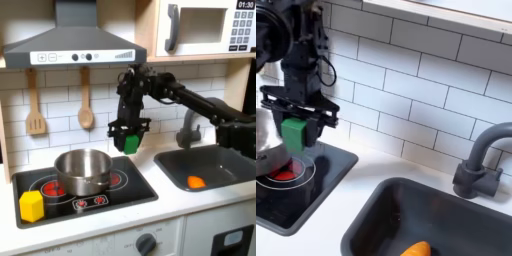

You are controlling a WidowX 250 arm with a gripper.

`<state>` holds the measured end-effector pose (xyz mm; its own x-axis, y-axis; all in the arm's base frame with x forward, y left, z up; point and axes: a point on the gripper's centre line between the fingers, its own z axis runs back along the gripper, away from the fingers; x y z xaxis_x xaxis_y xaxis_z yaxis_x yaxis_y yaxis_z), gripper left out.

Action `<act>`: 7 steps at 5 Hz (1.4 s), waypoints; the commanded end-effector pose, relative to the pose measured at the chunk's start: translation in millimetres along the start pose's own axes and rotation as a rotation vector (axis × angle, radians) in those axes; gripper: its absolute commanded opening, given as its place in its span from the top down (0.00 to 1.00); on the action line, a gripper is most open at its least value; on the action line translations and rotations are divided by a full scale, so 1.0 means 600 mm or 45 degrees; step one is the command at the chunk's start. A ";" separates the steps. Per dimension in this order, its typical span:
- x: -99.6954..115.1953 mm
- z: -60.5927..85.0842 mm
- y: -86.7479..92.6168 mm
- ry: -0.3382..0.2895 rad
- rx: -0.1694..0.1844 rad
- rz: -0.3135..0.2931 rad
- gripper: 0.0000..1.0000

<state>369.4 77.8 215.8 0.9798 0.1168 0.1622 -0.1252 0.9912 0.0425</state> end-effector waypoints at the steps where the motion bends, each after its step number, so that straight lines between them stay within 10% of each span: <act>1: 0.017 0.018 0.045 -0.049 0.039 0.110 1.00; 7: 0.011 0.011 0.145 -0.052 0.121 0.285 1.00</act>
<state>364.3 164.6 231.8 0.9169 0.3243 0.2328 -0.3535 0.9305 0.0961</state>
